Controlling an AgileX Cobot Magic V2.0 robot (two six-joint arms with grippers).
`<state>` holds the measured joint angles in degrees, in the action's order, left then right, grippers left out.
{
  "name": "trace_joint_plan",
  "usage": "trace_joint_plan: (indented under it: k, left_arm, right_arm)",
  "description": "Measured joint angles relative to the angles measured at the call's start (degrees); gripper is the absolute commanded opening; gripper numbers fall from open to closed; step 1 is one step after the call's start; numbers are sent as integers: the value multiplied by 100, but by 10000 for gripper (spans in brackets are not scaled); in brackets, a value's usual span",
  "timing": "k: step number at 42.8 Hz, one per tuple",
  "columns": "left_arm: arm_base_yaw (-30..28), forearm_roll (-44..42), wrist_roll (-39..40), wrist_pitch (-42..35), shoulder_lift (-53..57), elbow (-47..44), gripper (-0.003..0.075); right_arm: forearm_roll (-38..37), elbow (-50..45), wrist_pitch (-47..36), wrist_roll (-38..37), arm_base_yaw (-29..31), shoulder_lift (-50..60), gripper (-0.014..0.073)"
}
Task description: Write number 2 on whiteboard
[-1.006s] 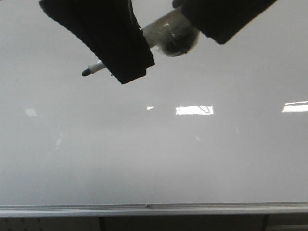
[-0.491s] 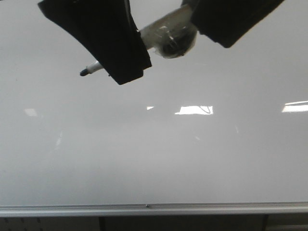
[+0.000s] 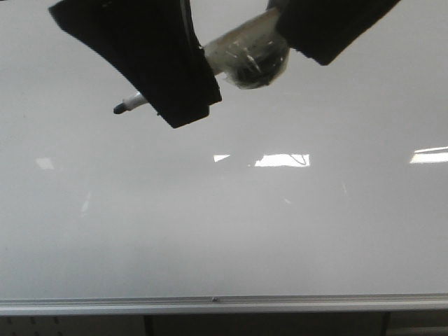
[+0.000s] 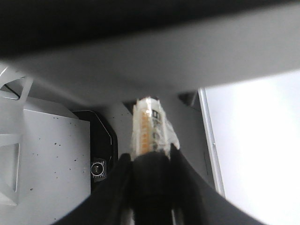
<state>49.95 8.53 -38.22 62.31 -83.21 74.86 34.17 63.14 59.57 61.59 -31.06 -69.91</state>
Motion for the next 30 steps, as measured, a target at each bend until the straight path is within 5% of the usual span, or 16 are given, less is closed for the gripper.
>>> trace_joint_plan:
  k: [10, 30]
  left_arm:
    - [-83, -501, 896, 186, 350, 0, 502]
    - [-1092, -467, 1837, 144, 1972, -1309, 500]
  right_arm:
    - [-531, 0, 11, -579, 293, 131, -18]
    - [-2098, 0, 128, -3671, 1775, 1292, -18]
